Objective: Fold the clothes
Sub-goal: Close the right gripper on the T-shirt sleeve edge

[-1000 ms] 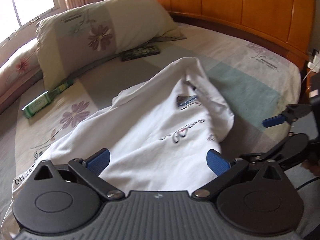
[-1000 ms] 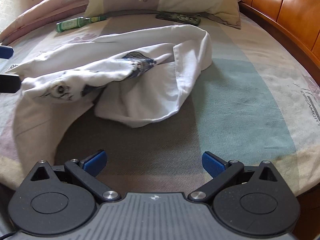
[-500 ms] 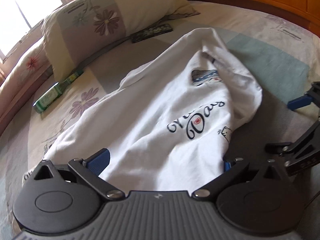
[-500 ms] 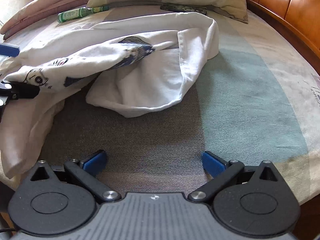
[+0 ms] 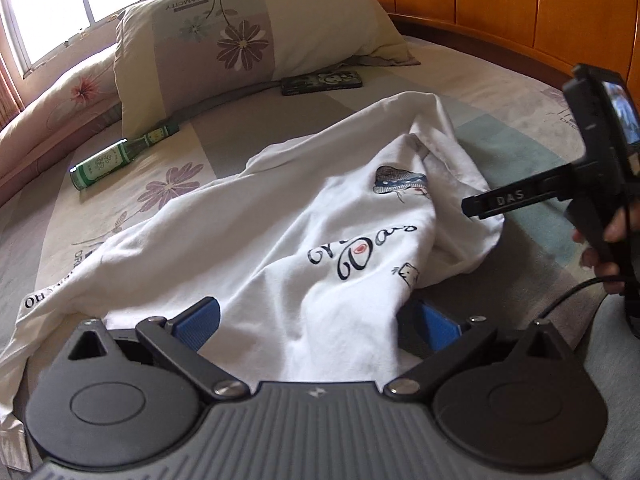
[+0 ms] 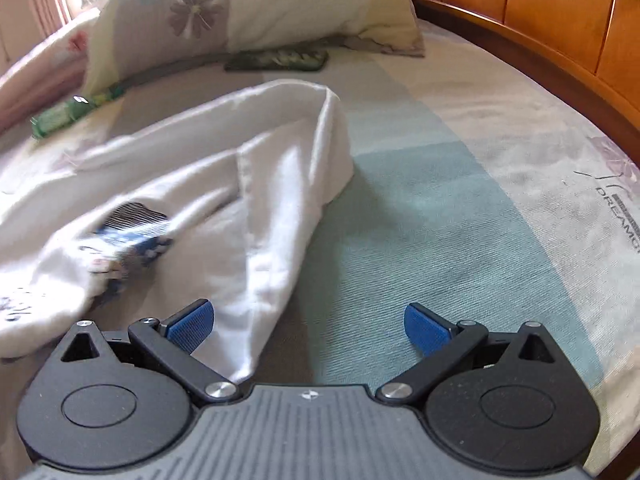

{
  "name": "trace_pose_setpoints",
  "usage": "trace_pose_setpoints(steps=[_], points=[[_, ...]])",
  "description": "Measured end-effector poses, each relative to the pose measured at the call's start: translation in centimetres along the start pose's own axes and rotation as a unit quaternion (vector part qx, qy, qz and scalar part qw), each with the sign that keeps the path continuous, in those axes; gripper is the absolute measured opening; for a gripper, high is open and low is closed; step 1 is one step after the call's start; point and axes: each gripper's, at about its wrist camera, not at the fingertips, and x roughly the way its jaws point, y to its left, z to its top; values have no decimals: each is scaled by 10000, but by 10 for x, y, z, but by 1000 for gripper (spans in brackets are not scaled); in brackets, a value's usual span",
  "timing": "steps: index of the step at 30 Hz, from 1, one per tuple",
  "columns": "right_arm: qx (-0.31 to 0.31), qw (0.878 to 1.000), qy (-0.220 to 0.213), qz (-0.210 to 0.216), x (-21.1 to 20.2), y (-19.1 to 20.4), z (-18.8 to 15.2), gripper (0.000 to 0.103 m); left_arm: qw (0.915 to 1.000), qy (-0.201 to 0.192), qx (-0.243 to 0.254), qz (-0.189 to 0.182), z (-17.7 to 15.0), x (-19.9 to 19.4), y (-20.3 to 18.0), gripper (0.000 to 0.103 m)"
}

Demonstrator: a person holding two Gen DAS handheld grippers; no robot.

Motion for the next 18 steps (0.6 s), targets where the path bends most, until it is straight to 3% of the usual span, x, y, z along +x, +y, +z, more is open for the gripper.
trace_pose_setpoints(steps=[3, 13, 17, 18], points=[[-316, 9982, -1, -502, 2, 1, -1, 103, 9999, 90, 37, 65, -5, 5, -2, 102], [128, 9946, -15, -1031, -4, -52, 5, 103, 9996, 233, -32, -131, -11, 20, -1, 102], [-14, 9978, -194, -635, -9, -50, 9, 100, 9995, 249, -72, -162, -13, 20, 1, 102], [-83, 9986, -198, -480, -10, -47, 9, 94, 9995, 263, -96, -172, -13, 21, 2, 102]])
